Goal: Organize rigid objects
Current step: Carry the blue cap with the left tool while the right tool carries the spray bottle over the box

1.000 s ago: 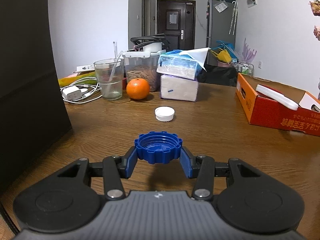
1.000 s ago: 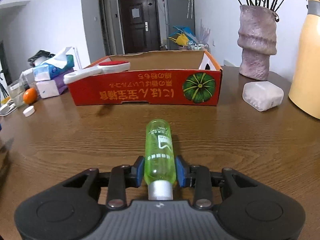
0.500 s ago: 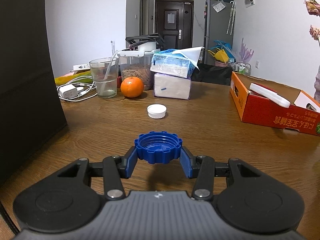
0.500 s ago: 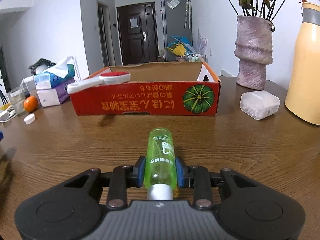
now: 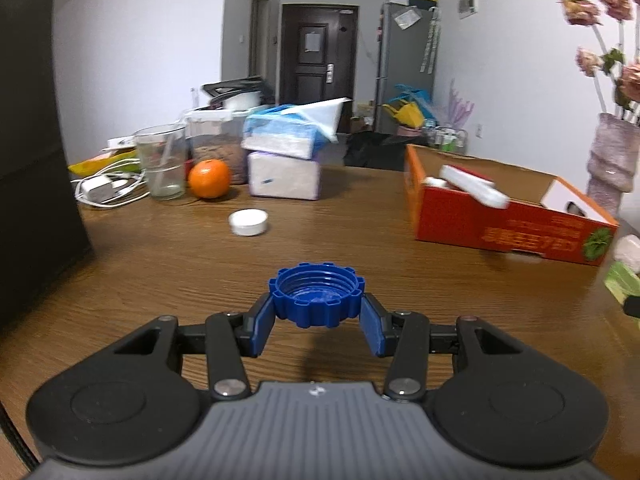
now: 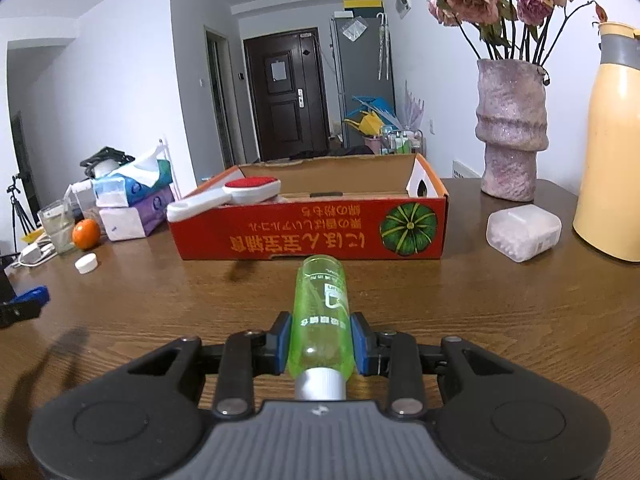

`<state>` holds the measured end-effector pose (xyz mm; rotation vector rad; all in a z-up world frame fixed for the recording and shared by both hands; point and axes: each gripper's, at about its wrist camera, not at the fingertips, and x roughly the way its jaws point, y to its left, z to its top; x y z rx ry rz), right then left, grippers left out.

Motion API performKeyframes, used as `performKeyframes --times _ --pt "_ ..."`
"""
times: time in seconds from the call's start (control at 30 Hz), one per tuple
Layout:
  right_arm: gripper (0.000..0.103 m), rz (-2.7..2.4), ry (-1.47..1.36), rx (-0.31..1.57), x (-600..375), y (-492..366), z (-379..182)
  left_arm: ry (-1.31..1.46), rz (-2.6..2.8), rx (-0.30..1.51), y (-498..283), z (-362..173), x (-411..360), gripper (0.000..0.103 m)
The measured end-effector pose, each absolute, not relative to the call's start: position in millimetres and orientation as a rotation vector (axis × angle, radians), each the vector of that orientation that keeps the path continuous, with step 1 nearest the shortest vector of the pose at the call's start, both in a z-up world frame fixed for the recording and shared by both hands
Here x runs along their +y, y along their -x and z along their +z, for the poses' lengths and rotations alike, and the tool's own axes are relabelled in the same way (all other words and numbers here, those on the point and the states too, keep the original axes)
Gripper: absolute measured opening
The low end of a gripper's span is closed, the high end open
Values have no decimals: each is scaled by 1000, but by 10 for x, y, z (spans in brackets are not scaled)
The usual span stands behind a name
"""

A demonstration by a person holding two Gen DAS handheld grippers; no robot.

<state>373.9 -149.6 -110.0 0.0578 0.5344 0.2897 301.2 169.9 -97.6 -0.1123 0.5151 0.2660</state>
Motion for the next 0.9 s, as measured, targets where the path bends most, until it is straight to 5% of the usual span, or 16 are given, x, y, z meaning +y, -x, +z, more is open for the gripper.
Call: performKeyframes --times 0.9 --pt "30 316 -61 436 -1589 -3694 -744 117 102 420 -3239 -550 655 47"
